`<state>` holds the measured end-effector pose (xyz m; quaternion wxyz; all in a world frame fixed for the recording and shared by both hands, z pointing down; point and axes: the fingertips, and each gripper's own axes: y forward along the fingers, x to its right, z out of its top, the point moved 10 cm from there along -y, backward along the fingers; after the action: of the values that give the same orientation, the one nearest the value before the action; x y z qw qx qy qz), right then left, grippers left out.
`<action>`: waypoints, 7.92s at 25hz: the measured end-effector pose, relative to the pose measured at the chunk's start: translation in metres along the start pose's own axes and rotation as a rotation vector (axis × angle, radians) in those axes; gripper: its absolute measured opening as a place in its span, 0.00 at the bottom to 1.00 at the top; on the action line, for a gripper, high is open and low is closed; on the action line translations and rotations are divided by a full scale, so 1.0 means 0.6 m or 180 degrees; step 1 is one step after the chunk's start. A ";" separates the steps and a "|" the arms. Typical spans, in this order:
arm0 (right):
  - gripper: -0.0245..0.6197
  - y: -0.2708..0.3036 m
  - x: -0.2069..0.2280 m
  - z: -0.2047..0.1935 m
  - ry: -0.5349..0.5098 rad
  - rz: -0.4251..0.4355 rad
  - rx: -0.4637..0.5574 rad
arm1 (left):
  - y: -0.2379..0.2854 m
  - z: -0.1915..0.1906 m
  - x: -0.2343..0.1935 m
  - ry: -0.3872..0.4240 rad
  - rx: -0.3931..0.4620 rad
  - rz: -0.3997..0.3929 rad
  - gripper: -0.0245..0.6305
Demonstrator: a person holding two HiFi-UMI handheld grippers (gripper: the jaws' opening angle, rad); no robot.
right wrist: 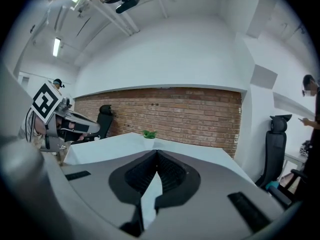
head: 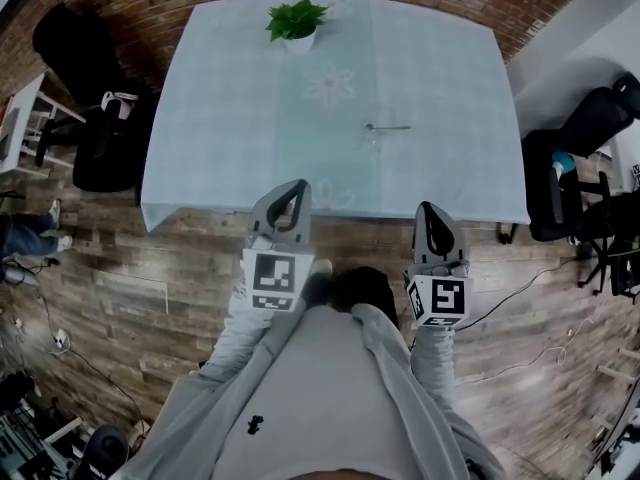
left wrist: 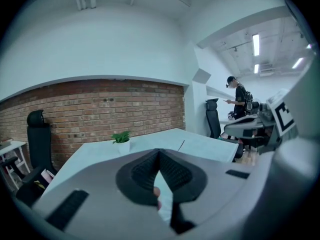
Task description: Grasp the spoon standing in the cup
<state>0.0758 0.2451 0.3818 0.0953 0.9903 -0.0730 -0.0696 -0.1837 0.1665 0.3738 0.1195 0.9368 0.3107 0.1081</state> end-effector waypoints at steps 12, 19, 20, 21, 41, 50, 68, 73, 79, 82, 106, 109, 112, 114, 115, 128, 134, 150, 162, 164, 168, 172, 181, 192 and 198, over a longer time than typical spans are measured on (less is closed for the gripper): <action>0.06 0.153 0.083 -0.006 -0.0002 0.0099 -0.0132 | 0.164 0.012 -0.040 -0.0121 -0.0119 0.0024 0.07; 0.06 0.275 0.175 0.040 -0.0095 0.0290 0.0009 | 0.282 0.081 -0.062 -0.0104 -0.0027 0.0175 0.07; 0.06 0.289 0.185 0.044 -0.0104 0.0335 0.0026 | 0.295 0.088 -0.063 -0.0102 -0.0024 0.0209 0.07; 0.06 0.301 0.194 0.047 -0.0102 0.0378 0.0037 | 0.305 0.095 -0.064 -0.0098 -0.0027 0.0241 0.07; 0.06 0.371 0.218 0.054 -0.0165 0.0807 0.0062 | 0.362 0.116 -0.066 -0.0109 -0.0103 0.0353 0.07; 0.06 0.361 0.205 0.039 -0.0128 0.0945 -0.0088 | 0.358 0.113 -0.065 -0.0103 -0.0083 0.0274 0.07; 0.29 0.362 0.174 -0.028 0.0588 0.1299 -0.0457 | 0.357 0.093 -0.060 -0.0176 -0.0125 0.0205 0.07; 0.30 0.364 0.159 -0.066 0.0553 0.1334 -0.0580 | 0.359 0.084 -0.060 -0.0191 -0.0164 0.0186 0.07; 0.30 0.369 0.152 -0.097 0.0542 0.1335 -0.0678 | 0.362 0.077 -0.060 -0.0205 -0.0203 0.0161 0.07; 0.30 0.375 0.148 -0.108 0.0527 0.1335 -0.0697 | 0.365 0.073 -0.059 -0.0203 -0.0224 0.0137 0.07; 0.10 0.397 0.136 -0.129 0.0628 0.1346 -0.0728 | 0.391 0.067 -0.074 -0.0212 -0.0250 0.0141 0.07; 0.10 0.401 0.141 -0.127 0.0692 0.1343 -0.0750 | 0.393 0.068 -0.073 -0.0215 -0.0253 0.0124 0.07; 0.09 0.404 0.145 -0.125 0.0766 0.1339 -0.0774 | 0.393 0.066 -0.074 -0.0215 -0.0251 0.0113 0.07; 0.09 0.407 0.150 -0.122 0.0807 0.1337 -0.0785 | 0.393 0.067 -0.075 -0.0219 -0.0245 0.0118 0.07; 0.09 0.408 0.153 -0.120 0.0832 0.1343 -0.0787 | 0.393 0.068 -0.075 -0.0220 -0.0243 0.0121 0.07; 0.07 0.394 0.176 -0.080 0.0843 0.1394 -0.0619 | 0.393 0.082 -0.080 -0.0189 -0.0156 0.0168 0.07; 0.07 0.380 0.186 -0.048 0.0811 0.1409 -0.0451 | 0.386 0.091 -0.074 -0.0193 -0.0095 0.0205 0.07; 0.07 0.376 0.238 0.079 0.0340 0.1217 0.0323 | 0.362 0.119 -0.067 -0.0149 0.0100 0.0364 0.07; 0.07 0.385 0.245 0.118 0.0022 0.0823 0.0707 | 0.353 0.145 -0.078 -0.0087 0.0300 0.0503 0.07; 0.07 0.384 0.249 0.117 0.0026 0.0782 0.0700 | 0.351 0.147 -0.082 -0.0077 0.0332 0.0533 0.07; 0.07 0.383 0.253 0.116 0.0062 0.0749 0.0677 | 0.350 0.149 -0.090 -0.0062 0.0345 0.0564 0.07; 0.07 0.381 0.251 0.116 0.0065 0.0751 0.0670 | 0.349 0.149 -0.092 -0.0056 0.0348 0.0570 0.07; 0.07 0.381 0.251 0.114 0.0086 0.0729 0.0655 | 0.347 0.144 -0.096 -0.0089 0.0338 0.0590 0.07; 0.07 0.377 0.252 0.114 0.0100 0.0744 0.0649 | 0.345 0.143 -0.096 -0.0094 0.0340 0.0609 0.07; 0.06 0.381 0.252 0.112 0.0083 0.0772 0.0619 | 0.346 0.141 -0.098 -0.0109 0.0332 0.0629 0.07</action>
<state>0.1836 -0.0128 0.3430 0.0077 0.9796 -0.1972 -0.0374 -0.0909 -0.0439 0.3464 0.0646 0.9695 0.2199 0.0870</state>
